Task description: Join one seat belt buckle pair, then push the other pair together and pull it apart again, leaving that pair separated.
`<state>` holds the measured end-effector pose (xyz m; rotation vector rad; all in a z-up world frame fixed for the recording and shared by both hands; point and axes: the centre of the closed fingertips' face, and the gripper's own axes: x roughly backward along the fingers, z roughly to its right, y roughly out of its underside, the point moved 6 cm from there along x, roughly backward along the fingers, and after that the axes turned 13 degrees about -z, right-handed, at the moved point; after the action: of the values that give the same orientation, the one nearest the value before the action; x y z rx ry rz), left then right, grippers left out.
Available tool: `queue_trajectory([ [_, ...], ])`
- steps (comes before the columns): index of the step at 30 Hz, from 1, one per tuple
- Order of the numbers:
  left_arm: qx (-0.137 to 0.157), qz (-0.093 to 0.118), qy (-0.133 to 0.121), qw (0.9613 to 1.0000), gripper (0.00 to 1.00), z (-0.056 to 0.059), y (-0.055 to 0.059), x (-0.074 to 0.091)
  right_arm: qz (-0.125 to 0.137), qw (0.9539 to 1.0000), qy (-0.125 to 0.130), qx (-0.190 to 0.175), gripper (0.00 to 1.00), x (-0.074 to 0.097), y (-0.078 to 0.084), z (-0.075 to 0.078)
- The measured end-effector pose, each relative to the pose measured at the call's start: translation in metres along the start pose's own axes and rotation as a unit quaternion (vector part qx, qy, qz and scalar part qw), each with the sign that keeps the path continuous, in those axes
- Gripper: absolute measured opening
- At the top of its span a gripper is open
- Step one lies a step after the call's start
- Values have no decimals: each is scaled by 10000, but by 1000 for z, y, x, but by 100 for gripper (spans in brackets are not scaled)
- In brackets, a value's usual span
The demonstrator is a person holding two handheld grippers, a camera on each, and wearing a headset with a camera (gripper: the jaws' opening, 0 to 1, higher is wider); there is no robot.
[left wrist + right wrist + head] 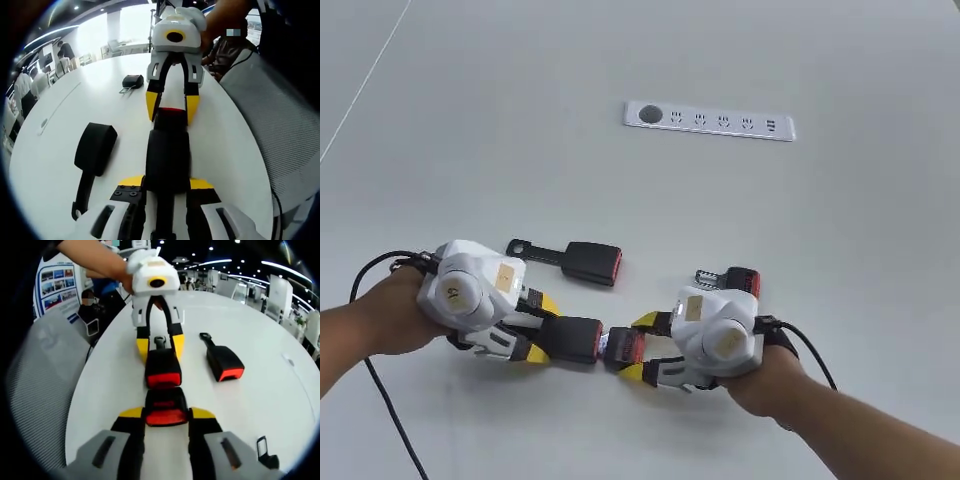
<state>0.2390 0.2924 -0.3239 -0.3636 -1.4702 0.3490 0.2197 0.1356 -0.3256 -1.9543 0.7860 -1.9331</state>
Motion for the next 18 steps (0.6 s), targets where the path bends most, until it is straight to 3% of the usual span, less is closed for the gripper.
queue_trajectory([
  [13,32,20,29,10000,30,-1,1,-1,83,9999,55,-47,32,0,1,-1],
  [18,-91,-153,-32,9998,31,0,-2,-2,33,10000,60,-62,33,0,-1,-1],
])
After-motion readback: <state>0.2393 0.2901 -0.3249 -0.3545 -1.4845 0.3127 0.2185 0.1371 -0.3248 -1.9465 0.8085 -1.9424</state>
